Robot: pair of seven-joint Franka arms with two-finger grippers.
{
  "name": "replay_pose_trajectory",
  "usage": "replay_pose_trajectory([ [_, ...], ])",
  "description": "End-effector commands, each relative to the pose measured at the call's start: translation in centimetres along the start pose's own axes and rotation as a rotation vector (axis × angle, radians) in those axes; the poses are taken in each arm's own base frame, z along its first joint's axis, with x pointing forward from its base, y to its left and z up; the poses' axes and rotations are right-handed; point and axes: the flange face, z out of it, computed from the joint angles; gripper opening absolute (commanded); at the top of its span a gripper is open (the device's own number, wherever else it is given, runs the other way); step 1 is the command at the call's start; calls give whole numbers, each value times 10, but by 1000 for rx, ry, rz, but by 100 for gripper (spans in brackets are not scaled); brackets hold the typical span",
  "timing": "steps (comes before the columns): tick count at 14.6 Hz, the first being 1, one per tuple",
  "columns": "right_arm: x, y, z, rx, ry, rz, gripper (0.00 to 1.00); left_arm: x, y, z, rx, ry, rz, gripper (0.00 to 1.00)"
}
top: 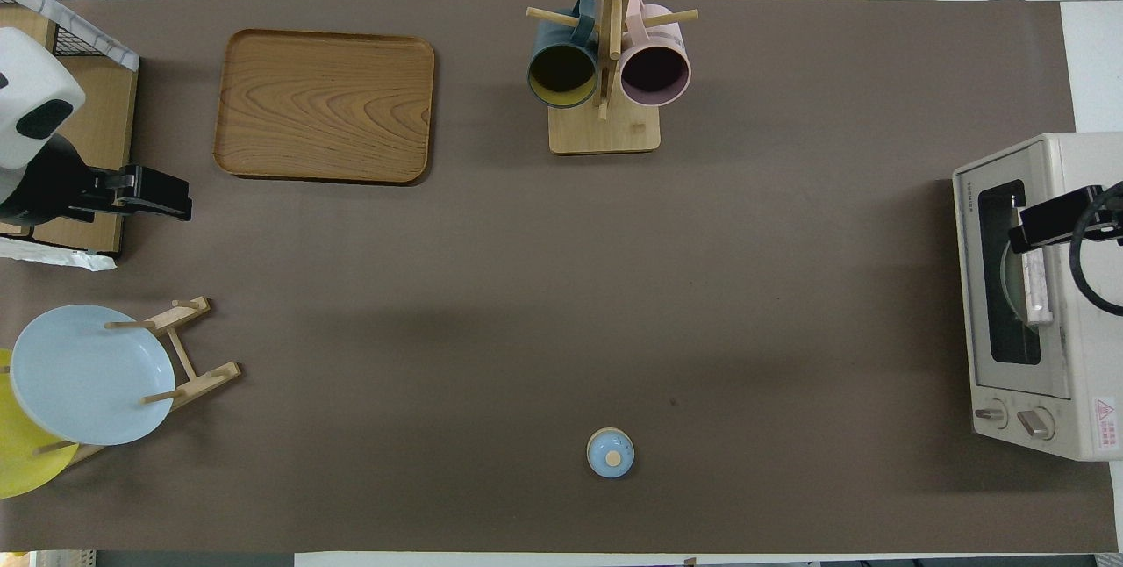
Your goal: Put corn in oven
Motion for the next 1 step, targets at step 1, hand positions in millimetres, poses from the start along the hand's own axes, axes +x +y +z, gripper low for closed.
replay_pose_trajectory([
  [1,-5,1,0,10,22,17,100,-3,-2,-2,-14,-1,-3,100],
])
